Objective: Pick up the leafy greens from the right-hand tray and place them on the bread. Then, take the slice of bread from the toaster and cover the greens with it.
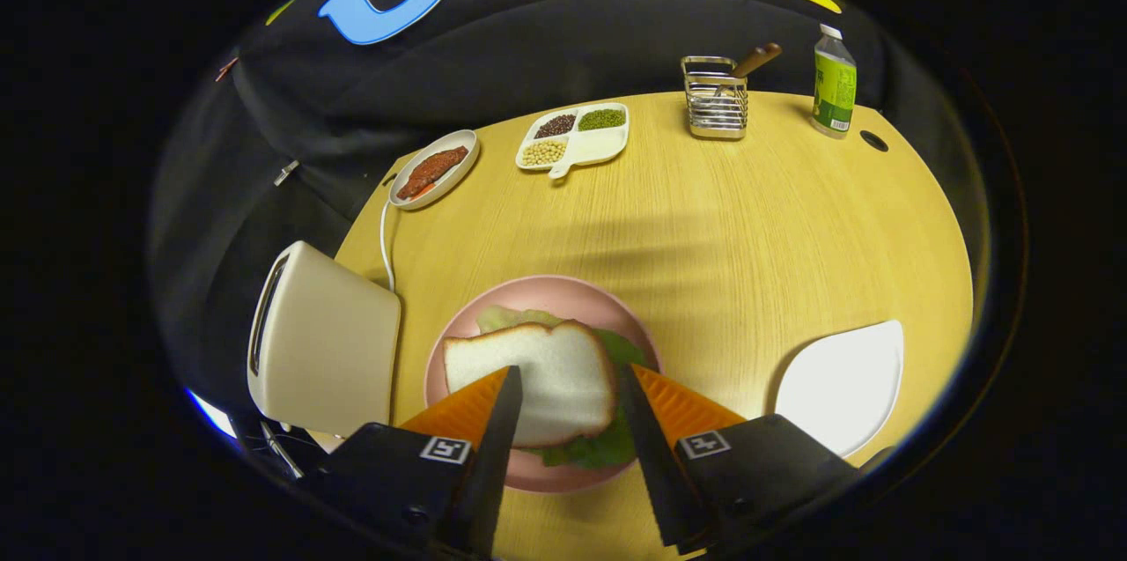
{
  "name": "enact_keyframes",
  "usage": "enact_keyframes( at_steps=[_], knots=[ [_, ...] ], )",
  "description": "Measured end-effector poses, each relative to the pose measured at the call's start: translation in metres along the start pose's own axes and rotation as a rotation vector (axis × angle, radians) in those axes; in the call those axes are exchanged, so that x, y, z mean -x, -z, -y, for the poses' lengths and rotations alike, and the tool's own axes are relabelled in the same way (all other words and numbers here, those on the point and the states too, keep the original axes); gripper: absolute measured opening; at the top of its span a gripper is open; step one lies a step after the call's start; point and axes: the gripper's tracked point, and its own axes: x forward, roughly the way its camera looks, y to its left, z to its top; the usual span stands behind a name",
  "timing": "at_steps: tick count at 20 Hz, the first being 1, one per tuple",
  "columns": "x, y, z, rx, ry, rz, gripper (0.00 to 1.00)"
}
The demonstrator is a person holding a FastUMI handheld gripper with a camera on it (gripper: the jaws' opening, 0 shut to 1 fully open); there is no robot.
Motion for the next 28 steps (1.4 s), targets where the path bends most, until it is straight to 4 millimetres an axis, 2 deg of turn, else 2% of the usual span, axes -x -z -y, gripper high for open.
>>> enact_keyframes(
  at_steps=[1, 2, 4, 8, 14, 19, 22, 25, 28],
  knots=[
    [0.003, -0.001, 0.003, 0.011, 0.005, 0.009, 0.76],
    [0.008, -0.002, 0.005, 0.029, 0.002, 0.017, 0.9],
    [0.02, -0.009, 0.009, 0.061, -0.001, 0.05, 0.99],
    [0.061, -0.035, 0.015, 0.128, 0.007, 0.178, 0.99],
    [0.143, -0.092, 0.012, 0.262, 0.016, 0.414, 0.99],
    [0.209, -0.12, 0.017, 0.304, 0.054, 0.532, 0.98],
    [0.256, -0.129, 0.016, 0.282, 0.084, 0.627, 0.99],
    [0.298, -0.12, 0.007, 0.226, 0.074, 0.708, 0.99],
    [0.343, -0.114, 0.009, 0.226, 0.117, 0.842, 0.98]
  ],
)
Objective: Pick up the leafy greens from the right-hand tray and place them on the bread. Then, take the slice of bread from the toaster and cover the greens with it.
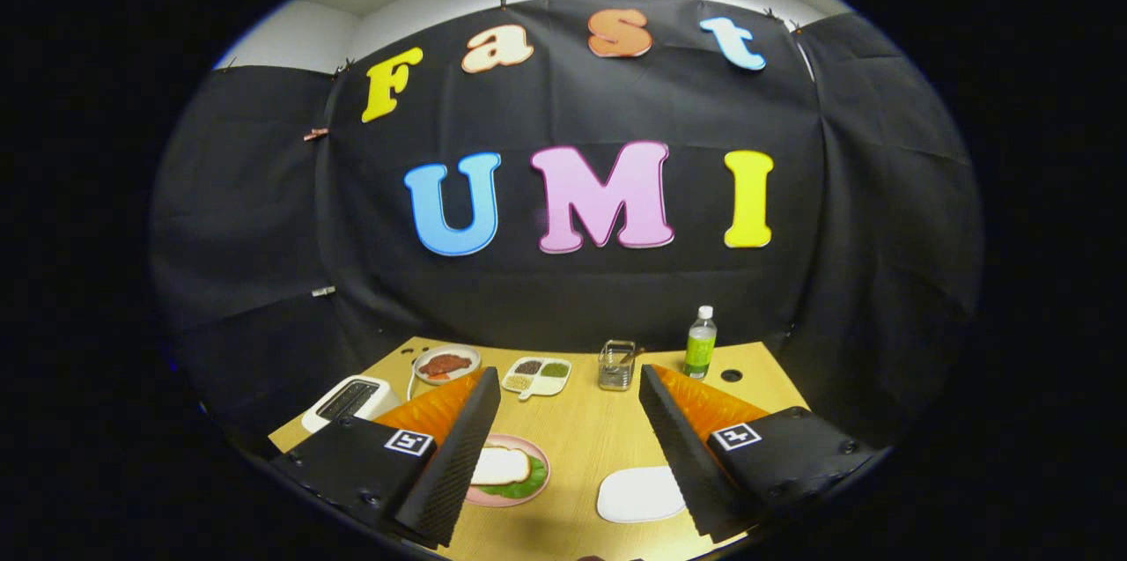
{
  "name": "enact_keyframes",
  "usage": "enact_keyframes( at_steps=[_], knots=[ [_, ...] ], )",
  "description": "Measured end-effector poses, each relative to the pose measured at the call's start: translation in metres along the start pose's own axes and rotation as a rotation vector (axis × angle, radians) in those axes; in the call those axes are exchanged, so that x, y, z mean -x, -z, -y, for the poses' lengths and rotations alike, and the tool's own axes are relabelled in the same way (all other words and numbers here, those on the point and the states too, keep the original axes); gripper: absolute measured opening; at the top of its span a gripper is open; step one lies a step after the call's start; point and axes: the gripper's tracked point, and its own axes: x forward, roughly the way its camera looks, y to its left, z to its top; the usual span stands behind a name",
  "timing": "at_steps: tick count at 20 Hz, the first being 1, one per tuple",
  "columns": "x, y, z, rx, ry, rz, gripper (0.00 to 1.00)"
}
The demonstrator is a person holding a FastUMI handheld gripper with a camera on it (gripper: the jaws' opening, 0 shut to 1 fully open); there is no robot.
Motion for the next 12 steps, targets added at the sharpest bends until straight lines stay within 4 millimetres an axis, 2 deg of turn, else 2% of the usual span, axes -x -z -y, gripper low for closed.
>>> enact_keyframes(
  at_steps=[2, 5, 12],
  knots=[
    [0.024, -0.005, 0.001, 0.024, 0.03, 0.046, 0.98],
    [0.045, 0.006, -0.005, 0.048, 0.039, 0.012, 0.98],
    [0.055, 0.018, -0.01, 0.064, 0.053, -0.013, 0.98]
  ],
)
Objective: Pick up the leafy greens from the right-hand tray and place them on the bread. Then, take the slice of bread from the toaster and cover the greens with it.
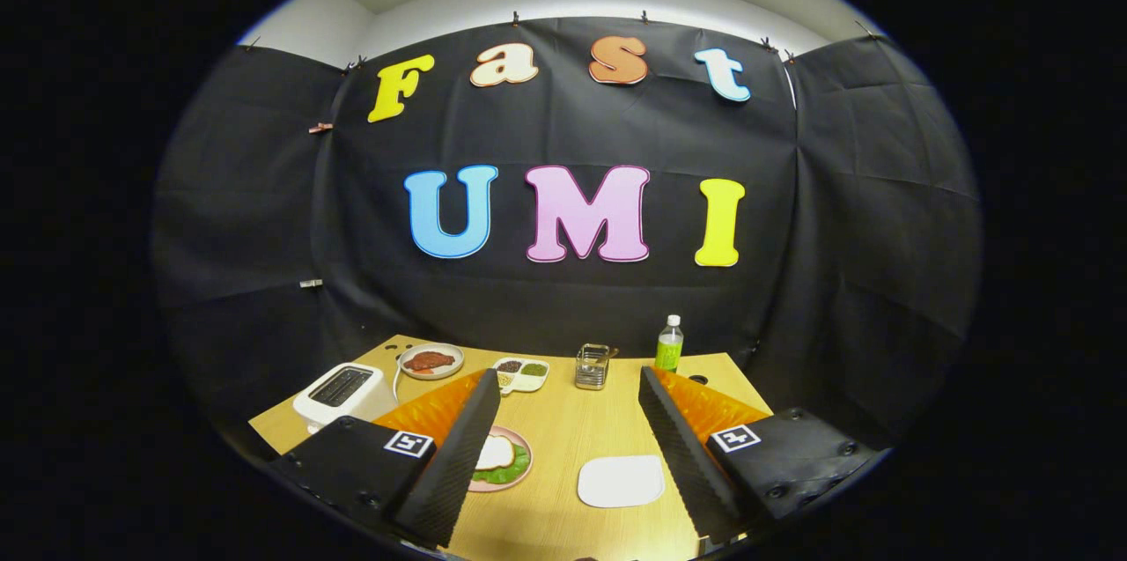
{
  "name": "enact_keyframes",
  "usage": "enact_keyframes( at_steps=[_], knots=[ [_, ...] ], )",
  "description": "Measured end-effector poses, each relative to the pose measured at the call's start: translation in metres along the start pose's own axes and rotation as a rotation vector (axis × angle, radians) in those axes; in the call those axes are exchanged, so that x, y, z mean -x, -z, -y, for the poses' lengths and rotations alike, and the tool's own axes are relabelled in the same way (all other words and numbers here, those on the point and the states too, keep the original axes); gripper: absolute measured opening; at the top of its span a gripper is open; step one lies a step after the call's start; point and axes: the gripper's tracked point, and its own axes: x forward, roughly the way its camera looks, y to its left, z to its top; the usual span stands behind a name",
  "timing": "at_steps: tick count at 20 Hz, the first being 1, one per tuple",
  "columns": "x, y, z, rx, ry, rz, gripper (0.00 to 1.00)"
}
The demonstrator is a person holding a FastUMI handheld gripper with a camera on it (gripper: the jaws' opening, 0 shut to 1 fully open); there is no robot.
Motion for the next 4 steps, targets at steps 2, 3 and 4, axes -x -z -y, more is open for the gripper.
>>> enact_keyframes(
  at_steps=[2, 3, 4],
  knots=[
    [0.0007, 0.0008, -0.003, 0.006, -0.005, -0.007, 0.98],
    [0.0004, 0.0011, -0.0037, 0.008, -0.004, -0.006, 0.98],
    [-0.0003, 0.0005, -0.0041, 0.01, -0.003, -0.007, 0.98]
  ],
)
